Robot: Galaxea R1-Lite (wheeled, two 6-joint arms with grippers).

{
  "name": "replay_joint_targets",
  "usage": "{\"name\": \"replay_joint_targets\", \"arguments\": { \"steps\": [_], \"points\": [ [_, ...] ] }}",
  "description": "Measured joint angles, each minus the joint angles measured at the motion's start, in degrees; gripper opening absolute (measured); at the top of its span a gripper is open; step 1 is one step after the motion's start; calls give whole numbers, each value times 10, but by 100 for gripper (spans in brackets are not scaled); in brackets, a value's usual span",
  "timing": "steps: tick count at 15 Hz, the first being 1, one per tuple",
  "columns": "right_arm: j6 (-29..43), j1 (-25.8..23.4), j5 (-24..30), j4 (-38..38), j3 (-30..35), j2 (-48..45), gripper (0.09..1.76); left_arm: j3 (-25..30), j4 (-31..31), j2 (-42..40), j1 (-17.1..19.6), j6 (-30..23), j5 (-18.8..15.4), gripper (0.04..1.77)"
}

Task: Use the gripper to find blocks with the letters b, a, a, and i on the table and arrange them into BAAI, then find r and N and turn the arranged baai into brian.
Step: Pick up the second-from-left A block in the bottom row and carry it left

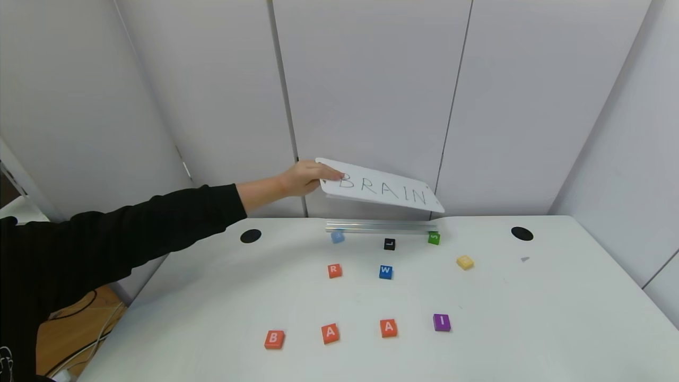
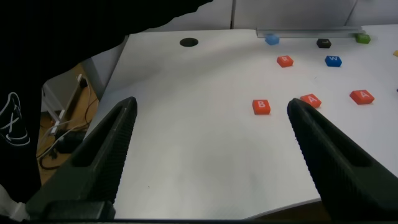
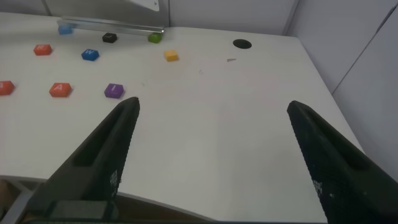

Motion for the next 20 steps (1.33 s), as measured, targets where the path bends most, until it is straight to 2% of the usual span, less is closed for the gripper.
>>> {"name": "replay_joint_targets", "arguments": {
  "steps": [20],
  "points": [
    [0,0,2,-16,4,0,171,0,0,0,0,0,0,172]
  ]
}}
